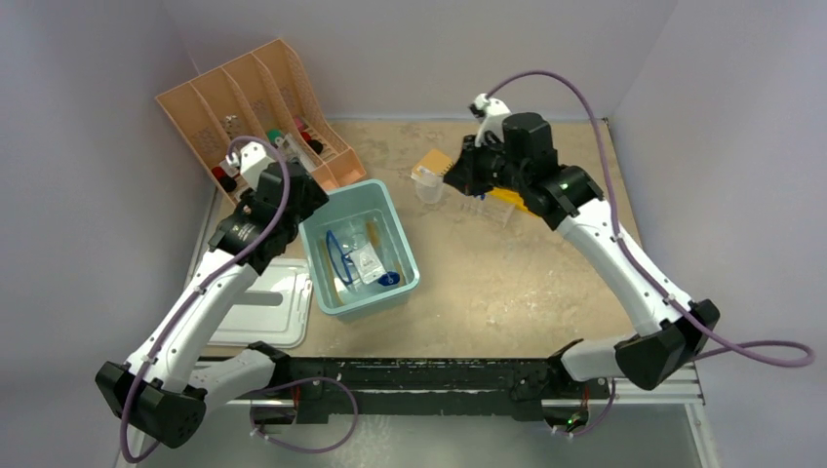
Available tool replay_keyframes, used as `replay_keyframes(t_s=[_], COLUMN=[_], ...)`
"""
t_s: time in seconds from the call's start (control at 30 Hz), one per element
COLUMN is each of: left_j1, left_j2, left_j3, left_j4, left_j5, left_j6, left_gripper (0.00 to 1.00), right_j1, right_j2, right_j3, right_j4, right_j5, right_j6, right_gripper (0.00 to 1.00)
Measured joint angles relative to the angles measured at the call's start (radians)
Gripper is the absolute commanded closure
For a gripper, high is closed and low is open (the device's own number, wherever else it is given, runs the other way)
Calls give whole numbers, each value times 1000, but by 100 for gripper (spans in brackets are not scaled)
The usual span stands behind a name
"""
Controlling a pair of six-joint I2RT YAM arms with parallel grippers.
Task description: Organize the chemistry lab equipment
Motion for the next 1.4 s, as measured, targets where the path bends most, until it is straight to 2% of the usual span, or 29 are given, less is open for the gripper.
replay_keyframes(t_s=[0.27,0.4,0.53,0.8,0.9,1.17,1.3,1.4], left_j1=[64,122,206,347,367,388,390,394], left_j2=[-2,1,-11,-10,-2,62,100,132], left_j3=[71,72,17,-207,-263,-297,-297,-297], left_j4=[-55,-82,-80,-71,-51,-7,16,30], left_j5=[-99,-103,-45,106,132,142,138,137], left_j6=[26,24,-5,-45,-47,-35,-29,-30], left_gripper=[26,28,28,27,26,25,22,21], right_j1=[266,344,396,464,474,480,480,480], right_j2=[136,223,290,420,449,463,463,463], right_j3=[54,53,41,31,31,39,43,47], right_j4=[102,109,110,108,103,34,0,-39], right_j5=[-96,-107,-88,-50,-43,69,89,87], right_j6=[5,2,-23,-93,-108,-123,-140,-161], right_gripper=[100,100,100,96,98,100,94,79])
